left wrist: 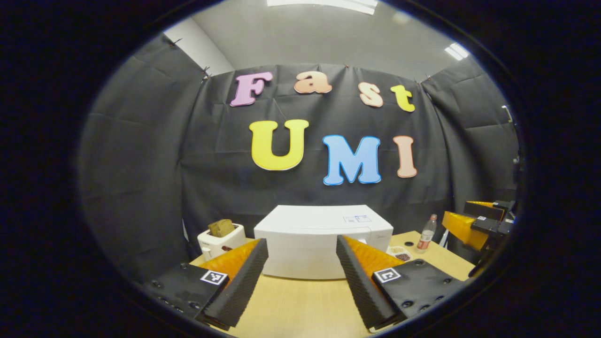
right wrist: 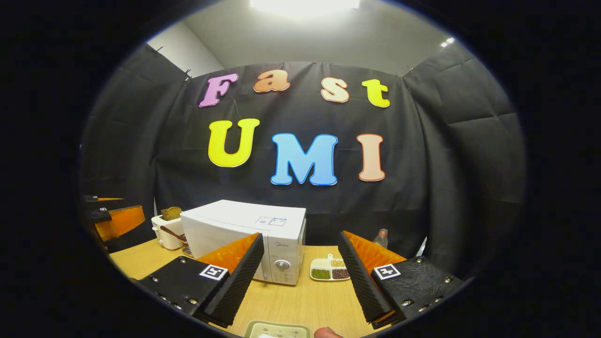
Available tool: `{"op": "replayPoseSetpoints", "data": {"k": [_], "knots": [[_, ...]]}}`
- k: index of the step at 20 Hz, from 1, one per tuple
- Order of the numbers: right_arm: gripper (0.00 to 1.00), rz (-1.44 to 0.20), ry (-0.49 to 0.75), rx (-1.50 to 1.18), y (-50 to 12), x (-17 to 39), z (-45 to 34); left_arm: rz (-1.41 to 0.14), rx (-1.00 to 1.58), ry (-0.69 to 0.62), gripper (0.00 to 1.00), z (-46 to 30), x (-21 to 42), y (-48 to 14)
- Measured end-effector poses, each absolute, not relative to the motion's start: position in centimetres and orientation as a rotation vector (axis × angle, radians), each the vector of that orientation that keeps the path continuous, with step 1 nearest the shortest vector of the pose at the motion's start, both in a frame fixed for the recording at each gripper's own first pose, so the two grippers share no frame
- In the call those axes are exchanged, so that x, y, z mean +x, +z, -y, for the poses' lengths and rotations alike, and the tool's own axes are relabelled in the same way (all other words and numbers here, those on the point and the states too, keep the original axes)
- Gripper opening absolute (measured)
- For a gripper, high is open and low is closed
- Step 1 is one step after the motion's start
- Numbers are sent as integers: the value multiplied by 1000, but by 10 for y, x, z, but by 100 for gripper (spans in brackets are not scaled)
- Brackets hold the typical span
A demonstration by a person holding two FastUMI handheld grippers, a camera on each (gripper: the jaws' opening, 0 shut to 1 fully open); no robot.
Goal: Open the microwave oven with the left hand, put the food in, and close the microwave oven.
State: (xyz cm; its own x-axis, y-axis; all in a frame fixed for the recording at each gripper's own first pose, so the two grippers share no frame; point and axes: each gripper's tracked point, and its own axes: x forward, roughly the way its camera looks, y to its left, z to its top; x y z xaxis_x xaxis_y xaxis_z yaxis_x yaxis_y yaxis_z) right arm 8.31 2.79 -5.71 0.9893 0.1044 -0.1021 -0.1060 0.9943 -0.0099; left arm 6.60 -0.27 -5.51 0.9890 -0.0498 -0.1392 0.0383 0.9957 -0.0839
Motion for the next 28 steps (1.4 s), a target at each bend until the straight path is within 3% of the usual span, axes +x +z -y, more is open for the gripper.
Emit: {"op": "replayPoseSetpoints", "data": {"k": [17,28], "knots": [[97,-46,123,-3,-46,77,-31,-14,-28,-29,96,-1,66,-13],[97,-42,142,-1,-41,73,-26,-27,-78,-23,98,7,58,-21]]}}
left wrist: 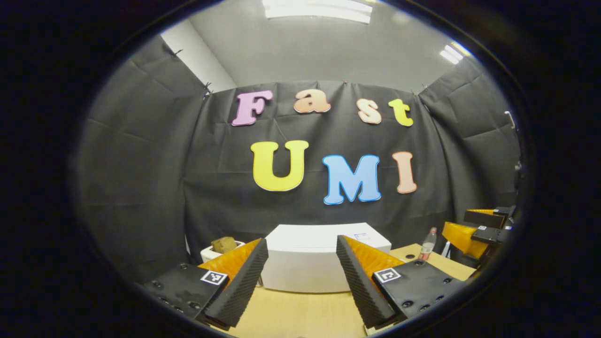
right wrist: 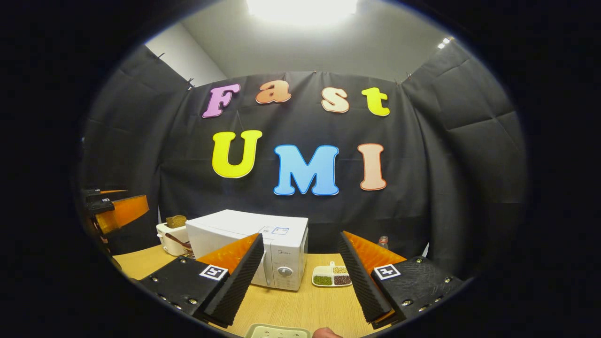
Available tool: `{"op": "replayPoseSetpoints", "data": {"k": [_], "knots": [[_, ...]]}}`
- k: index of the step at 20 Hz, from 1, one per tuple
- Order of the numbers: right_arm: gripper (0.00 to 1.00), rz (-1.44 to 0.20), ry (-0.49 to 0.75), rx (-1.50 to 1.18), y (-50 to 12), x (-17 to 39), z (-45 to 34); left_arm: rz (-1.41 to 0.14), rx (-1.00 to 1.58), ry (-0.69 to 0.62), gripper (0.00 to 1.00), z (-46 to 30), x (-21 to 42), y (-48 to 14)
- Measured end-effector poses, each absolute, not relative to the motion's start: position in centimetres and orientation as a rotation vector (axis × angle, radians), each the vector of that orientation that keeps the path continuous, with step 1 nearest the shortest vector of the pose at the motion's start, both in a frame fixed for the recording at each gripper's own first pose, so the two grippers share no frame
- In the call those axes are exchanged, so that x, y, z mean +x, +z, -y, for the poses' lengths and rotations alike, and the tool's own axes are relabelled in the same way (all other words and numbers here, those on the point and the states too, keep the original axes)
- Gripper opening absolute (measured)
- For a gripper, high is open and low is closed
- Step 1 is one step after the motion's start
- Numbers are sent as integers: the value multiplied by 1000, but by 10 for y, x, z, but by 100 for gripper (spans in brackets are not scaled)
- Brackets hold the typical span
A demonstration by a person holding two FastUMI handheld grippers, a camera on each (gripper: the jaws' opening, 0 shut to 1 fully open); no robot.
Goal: Open the microwave oven with the left hand, put the food in, and close the microwave oven.
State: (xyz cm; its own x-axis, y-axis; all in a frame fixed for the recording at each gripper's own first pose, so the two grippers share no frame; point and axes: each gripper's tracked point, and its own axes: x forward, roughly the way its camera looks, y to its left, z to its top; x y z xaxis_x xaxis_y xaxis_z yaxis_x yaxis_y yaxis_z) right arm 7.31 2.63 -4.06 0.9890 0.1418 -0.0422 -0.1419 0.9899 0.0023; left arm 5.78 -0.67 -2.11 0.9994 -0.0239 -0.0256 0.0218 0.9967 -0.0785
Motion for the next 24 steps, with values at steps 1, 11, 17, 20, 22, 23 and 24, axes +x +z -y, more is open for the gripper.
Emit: {"op": "replayPoseSetpoints", "data": {"k": [1,11,17,20,22,23,24], "knots": [[97,-42,144,-2,-41,71,-26,-26,-81,-25,97,8,57,-20],[97,-13,161,-11,-31,70,-30,-11,-71,-32,97,14,58,-14],[97,-3,149,-5,-29,69,-31,-8,-79,-39,97,12,63,-14],[97,5,138,-10,-26,71,-29,-7,-87,-41,97,12,68,-14],[97,8,133,-12,-25,69,-29,-4,-87,-42,97,9,69,-14],[97,8,129,-14,-26,68,-28,-3,-89,-44,97,9,70,-14],[97,7,126,-16,-25,67,-28,-3,-91,-46,97,9,71,-15]]}}
